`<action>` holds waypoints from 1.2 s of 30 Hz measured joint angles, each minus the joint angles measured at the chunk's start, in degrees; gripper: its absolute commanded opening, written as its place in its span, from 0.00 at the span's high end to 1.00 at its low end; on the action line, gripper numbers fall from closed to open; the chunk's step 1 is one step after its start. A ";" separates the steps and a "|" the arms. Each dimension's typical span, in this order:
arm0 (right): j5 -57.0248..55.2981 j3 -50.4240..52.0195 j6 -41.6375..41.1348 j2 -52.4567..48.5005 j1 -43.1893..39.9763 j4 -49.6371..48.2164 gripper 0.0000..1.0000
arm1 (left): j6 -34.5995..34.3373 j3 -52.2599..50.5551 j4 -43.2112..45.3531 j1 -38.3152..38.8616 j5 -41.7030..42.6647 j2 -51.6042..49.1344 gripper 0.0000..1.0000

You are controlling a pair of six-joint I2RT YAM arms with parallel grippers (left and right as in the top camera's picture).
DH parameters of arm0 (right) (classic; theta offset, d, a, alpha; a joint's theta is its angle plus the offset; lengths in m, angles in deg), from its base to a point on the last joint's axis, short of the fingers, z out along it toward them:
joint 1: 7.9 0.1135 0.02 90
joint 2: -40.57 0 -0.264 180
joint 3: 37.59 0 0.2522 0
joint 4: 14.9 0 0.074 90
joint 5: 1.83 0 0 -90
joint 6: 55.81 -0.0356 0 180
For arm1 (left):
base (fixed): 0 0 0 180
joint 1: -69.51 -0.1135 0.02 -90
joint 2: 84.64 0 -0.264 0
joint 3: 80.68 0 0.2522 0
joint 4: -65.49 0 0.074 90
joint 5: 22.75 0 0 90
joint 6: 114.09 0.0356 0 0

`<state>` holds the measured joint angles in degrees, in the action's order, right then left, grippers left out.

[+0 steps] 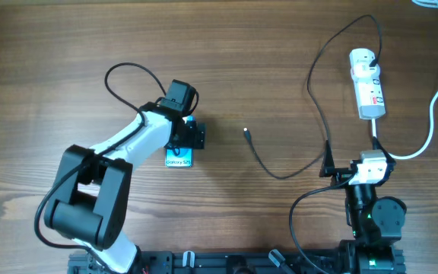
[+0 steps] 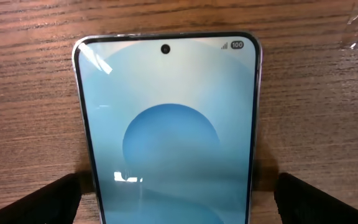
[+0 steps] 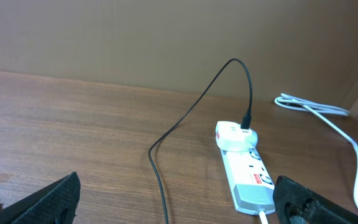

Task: Plug charger to phone and switch on socket
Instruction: 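Close the left gripper on the phone's top edge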

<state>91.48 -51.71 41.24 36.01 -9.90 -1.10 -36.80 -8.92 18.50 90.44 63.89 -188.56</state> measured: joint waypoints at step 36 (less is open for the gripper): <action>0.00 0.00 0.00 0.00 0.00 0.00 0.00 | -3.45 1.40 -1.40 -0.24 -0.55 -0.85 0.46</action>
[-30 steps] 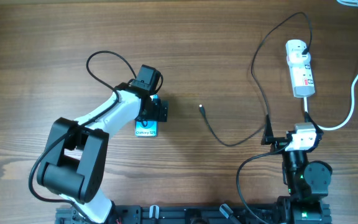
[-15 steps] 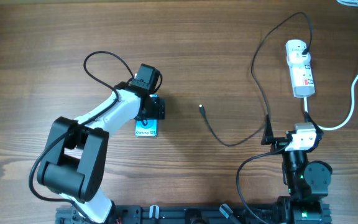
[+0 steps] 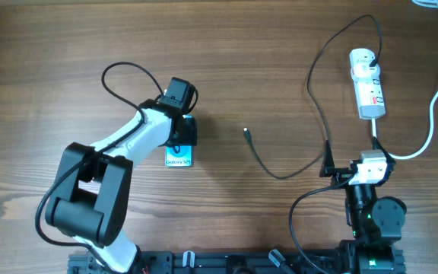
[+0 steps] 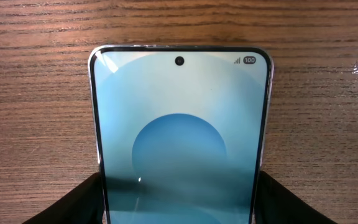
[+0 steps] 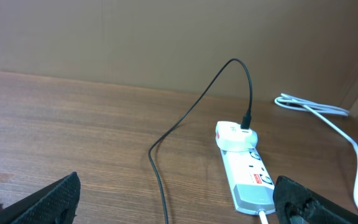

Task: Plug charger to phone and switch on socket
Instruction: 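Close the left gripper on the phone's top edge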

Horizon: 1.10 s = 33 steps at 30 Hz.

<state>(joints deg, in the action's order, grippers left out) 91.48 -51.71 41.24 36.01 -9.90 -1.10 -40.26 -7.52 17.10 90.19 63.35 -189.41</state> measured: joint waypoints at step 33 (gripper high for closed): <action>0.00 0.00 0.00 0.00 0.00 0.00 0.00 | -6.71 3.93 -7.32 0.39 9.09 2.36 0.49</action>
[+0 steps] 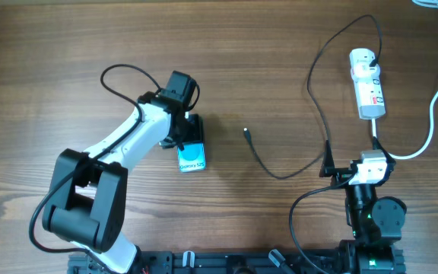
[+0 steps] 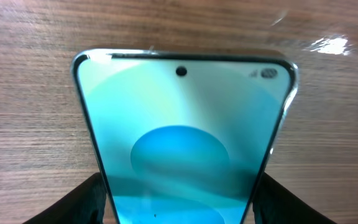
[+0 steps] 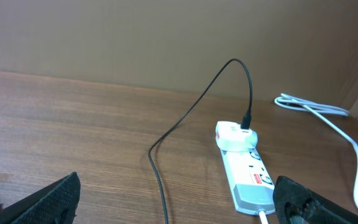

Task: Plug charger to phone and switch on socket
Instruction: 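Close the left gripper on the phone's top edge, then lift the phone with the left gripper and tilt it upright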

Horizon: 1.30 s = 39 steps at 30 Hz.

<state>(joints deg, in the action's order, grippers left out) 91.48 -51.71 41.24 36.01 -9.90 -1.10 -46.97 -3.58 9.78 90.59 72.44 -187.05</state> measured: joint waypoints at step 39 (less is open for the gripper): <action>0.00 0.00 0.00 0.00 0.00 0.00 0.00 | 0.00 -5.90 7.82 0.22 -0.83 0.83 0.30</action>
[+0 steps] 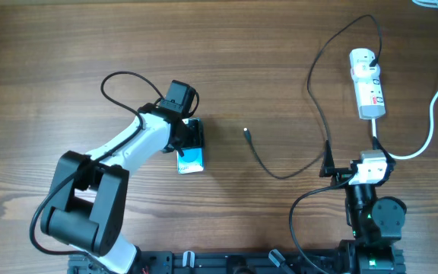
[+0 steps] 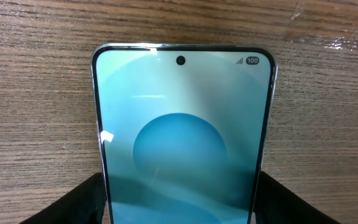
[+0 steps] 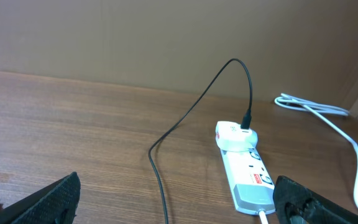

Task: Plug charger to phone and switch on socket
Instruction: 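Lift the phone with the left gripper and tilt it upright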

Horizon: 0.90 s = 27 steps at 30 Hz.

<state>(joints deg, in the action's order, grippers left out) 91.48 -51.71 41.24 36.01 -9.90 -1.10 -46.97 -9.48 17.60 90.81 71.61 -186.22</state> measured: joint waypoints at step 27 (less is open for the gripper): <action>0.02 0.00 0.00 0.00 0.00 0.00 0.01 | 0.02 0.15 0.48 5.25 -10.34 -1.66 0.18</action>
<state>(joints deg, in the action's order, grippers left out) 91.51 -51.71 41.24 36.01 -9.90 -1.10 -46.95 -9.33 18.08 96.05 61.27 -187.88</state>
